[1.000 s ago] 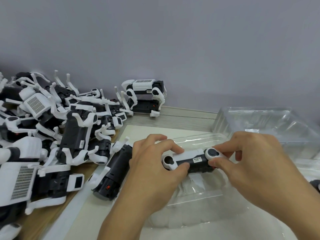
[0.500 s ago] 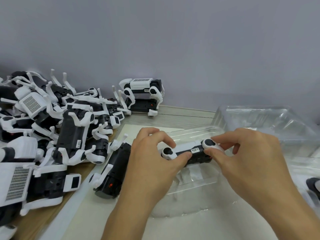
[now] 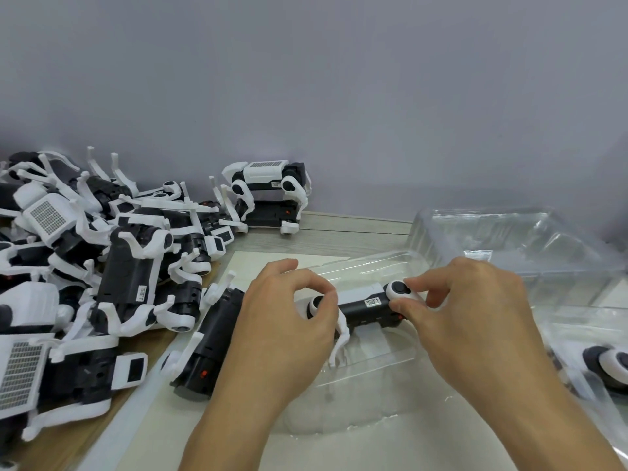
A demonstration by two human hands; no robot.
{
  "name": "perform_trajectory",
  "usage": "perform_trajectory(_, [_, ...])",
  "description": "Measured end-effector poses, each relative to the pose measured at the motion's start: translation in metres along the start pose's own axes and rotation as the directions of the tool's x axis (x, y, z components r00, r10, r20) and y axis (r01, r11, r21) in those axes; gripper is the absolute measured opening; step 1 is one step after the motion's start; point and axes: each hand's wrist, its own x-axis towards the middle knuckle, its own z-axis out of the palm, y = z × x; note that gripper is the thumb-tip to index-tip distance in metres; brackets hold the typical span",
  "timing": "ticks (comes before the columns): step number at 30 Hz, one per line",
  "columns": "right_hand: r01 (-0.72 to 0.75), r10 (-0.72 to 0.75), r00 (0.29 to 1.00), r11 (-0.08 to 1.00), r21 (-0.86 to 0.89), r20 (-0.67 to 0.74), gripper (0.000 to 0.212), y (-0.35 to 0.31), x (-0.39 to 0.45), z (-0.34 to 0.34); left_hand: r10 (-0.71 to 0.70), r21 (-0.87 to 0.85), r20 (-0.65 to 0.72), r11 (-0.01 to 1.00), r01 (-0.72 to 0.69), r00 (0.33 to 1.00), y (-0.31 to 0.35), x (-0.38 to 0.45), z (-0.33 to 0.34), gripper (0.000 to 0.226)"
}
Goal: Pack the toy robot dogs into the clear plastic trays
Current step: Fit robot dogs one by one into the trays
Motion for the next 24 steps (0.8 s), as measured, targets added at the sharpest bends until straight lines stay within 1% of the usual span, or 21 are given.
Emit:
perform_trajectory(3, [-0.001, 0.001, 1.0, 1.0, -0.013, 0.002, 0.009, -0.001, 0.0, -0.001, -0.015, -0.022, -0.027, 1.0, 0.015, 1.0, -0.001, 0.0, 0.0, 0.008])
perform_trajectory(9, [0.02, -0.02, 0.999, 0.999, -0.031, 0.027, 0.007, -0.003, 0.0, -0.002, -0.062, -0.022, -0.039, 0.998, 0.061, 0.997, 0.0, 0.0, 0.006, 0.017])
perform_trajectory(12, [0.028, -0.026, 0.999, 0.999, -0.042, 0.036, 0.008, -0.004, 0.0, -0.004, -0.053, -0.05, -0.051, 0.997, 0.051, 0.997, 0.0, 0.0, 0.005, 0.016])
perform_trajectory(16, [0.073, -0.071, 0.997, 0.995, -0.067, 0.034, 0.005, -0.007, -0.002, -0.005, -0.016, -0.047, -0.065, 0.999, 0.013, 0.998, -0.002, 0.0, 0.006, 0.017])
perform_trajectory(18, [0.101, -0.1, 0.994, 0.994, -0.041, 0.039, 0.019, -0.012, -0.005, -0.006, -0.006, -0.052, -0.074, 0.999, 0.002, 0.997, -0.002, 0.0, 0.007, 0.018])
perform_trajectory(19, [0.132, -0.131, 0.99, 0.991, -0.017, 0.05, 0.023, -0.017, -0.007, -0.007, -0.004, -0.053, -0.078, 0.999, -0.001, 0.997, -0.002, 0.001, 0.007, 0.019])
perform_trajectory(20, [0.176, -0.177, 0.982, 0.984, 0.013, 0.073, 0.023, -0.023, -0.009, -0.007, 0.002, -0.051, -0.085, 0.999, -0.007, 0.996, -0.002, 0.001, 0.007, 0.02])
perform_trajectory(22, [0.254, -0.265, 0.949, 0.963, 0.084, 0.172, 0.021, -0.035, -0.013, -0.005, 0.015, -0.051, -0.098, 0.999, -0.02, 0.995, -0.003, 0.003, 0.007, 0.02])
perform_trajectory(24, [0.308, -0.319, 0.903, 0.948, 0.086, 0.288, 0.021, -0.042, -0.017, 0.0, -0.001, -0.08, -0.105, 0.997, -0.008, 0.994, -0.002, 0.003, 0.007, 0.02])
